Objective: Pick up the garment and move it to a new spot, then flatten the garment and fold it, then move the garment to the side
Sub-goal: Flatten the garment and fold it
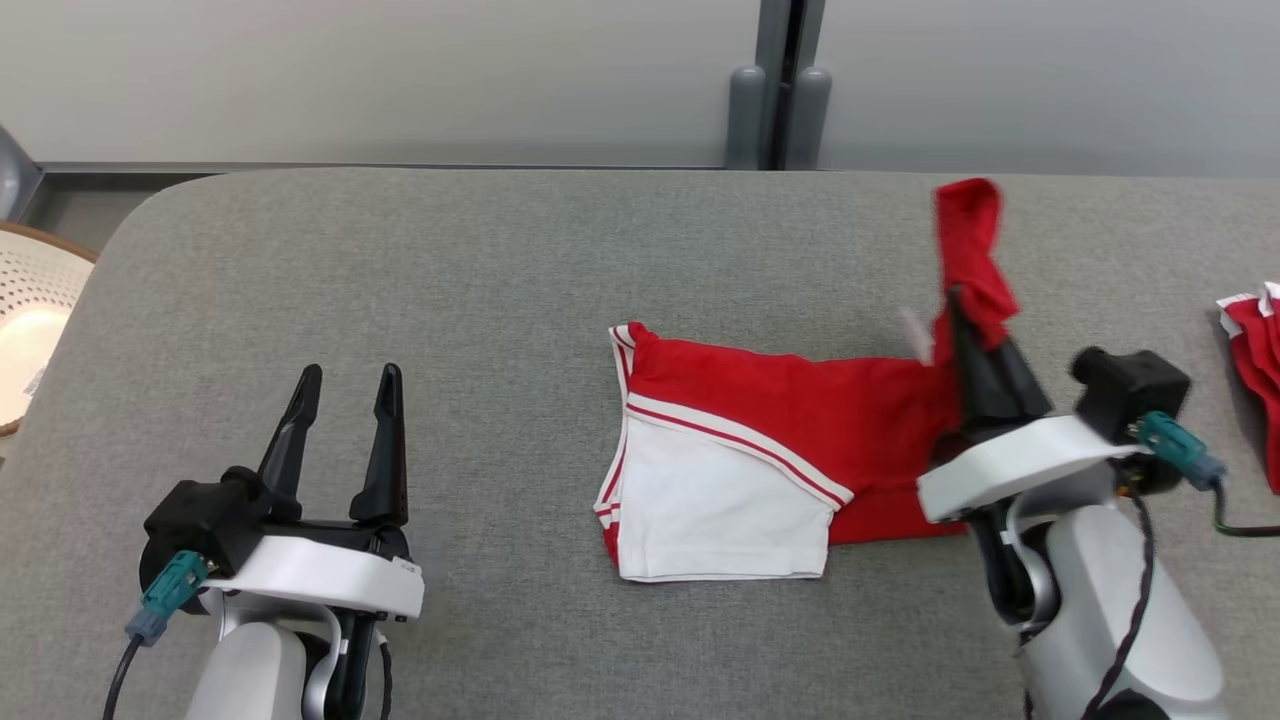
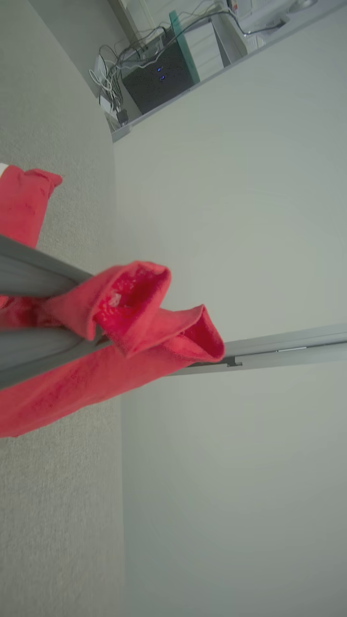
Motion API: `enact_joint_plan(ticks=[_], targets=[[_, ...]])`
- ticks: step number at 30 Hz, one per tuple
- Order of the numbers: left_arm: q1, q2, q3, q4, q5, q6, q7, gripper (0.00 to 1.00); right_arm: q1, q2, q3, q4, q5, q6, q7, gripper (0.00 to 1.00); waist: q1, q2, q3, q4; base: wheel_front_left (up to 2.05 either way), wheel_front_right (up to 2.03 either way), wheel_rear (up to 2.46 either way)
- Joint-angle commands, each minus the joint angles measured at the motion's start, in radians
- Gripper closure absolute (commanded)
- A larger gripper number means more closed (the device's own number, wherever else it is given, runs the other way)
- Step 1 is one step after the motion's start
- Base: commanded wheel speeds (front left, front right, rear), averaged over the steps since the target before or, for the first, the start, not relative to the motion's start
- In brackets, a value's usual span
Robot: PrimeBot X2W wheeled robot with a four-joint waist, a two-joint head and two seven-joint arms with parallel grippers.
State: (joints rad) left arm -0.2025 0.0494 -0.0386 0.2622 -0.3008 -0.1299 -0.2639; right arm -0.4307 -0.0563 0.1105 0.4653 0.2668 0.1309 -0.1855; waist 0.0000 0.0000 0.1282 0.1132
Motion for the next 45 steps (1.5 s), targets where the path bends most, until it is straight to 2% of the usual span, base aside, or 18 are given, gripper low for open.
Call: enact_joint_plan(ticks=[1,6,11,21,23,25,28,29,32,35,38,41,45], targets=[[0.012,0.003,-0.001,-0.004,-0.008,-0.001,0.0,0.0,0.013,-0.001,0.042,-0.021,0.023,-0.001,0.012,1.0,0.0,0.0,-0.001,0.012,0.0,0.0,0.0],[0.008,0.003,-0.014,-0.004,-0.02,-0.001,0.0,0.0,0.023,0.004,0.189,-0.036,0.066,-0.001,0.039,1.0,0.0,0.0,0.01,0.046,0.0,0.0,0.0],[-0.003,0.003,-0.026,-0.001,-0.03,0.001,0.0,0.0,0.007,0.004,0.306,0.008,0.113,-0.001,0.03,1.0,0.0,0.0,0.036,0.08,0.0,0.0,0.0],[-0.027,0.003,-0.064,0.009,-0.054,0.008,0.0,0.0,-0.047,0.004,0.409,0.135,0.19,-0.001,-0.018,1.0,0.0,0.0,0.086,0.145,0.0,0.0,0.0],[-0.033,0.003,-0.068,0.014,-0.055,0.009,0.0,0.0,-0.055,0.004,0.439,0.175,0.174,-0.001,-0.024,1.0,0.0,0.0,0.094,0.154,0.0,0.0,0.0],[-0.04,0.003,-0.073,0.018,-0.054,0.008,0.0,0.0,-0.061,0.004,0.461,0.204,0.178,-0.001,-0.034,0.0,0.0,0.0,0.1,0.162,0.0,0.0,0.0],[-0.046,0.003,-0.072,0.025,-0.047,0.007,0.0,0.0,-0.062,0.005,0.522,0.202,0.226,-0.001,-0.047,0.0,0.0,0.0,0.105,0.168,0.0,0.0,0.0],[-0.051,0.003,-0.066,0.026,-0.044,0.007,0.0,0.0,-0.059,0.004,0.577,0.185,0.278,-0.001,-0.051,0.0,0.0,0.0,0.105,0.166,0.0,0.0,0.0],[-0.049,0.003,-0.062,0.03,-0.042,0.007,0.0,0.0,-0.063,0.004,0.655,0.168,0.355,-0.001,-0.044,0.0,0.0,0.0,0.099,0.155,0.0,0.0,0.0],[-0.044,0.003,-0.062,0.03,-0.041,0.007,0.0,0.0,-0.091,0.003,0.671,0.179,0.395,-0.001,-0.053,0.0,0.0,0.0,0.089,0.135,0.0,0.0,0.0],[-0.037,0.003,-0.054,0.023,-0.034,0.009,0.0,0.0,-0.12,0.003,0.641,0.2,0.39,-0.001,-0.066,0.0,0.0,0.0,0.075,0.108,0.0,0.0,0.0],[-0.031,0.003,-0.047,0.013,-0.027,0.007,0.0,0.0,-0.151,0.004,0.577,0.232,0.328,-0.001,-0.077,0.0,0.0,0.0,0.061,0.074,0.0,0.0,0.0],[-0.024,0.003,-0.04,-0.008,-0.02,0.005,0.0,0.0,-0.164,-0.019,0.422,0.212,0.208,-0.001,-0.081,0.0,0.0,0.0,0.046,0.031,0.0,0.0,0.0]])
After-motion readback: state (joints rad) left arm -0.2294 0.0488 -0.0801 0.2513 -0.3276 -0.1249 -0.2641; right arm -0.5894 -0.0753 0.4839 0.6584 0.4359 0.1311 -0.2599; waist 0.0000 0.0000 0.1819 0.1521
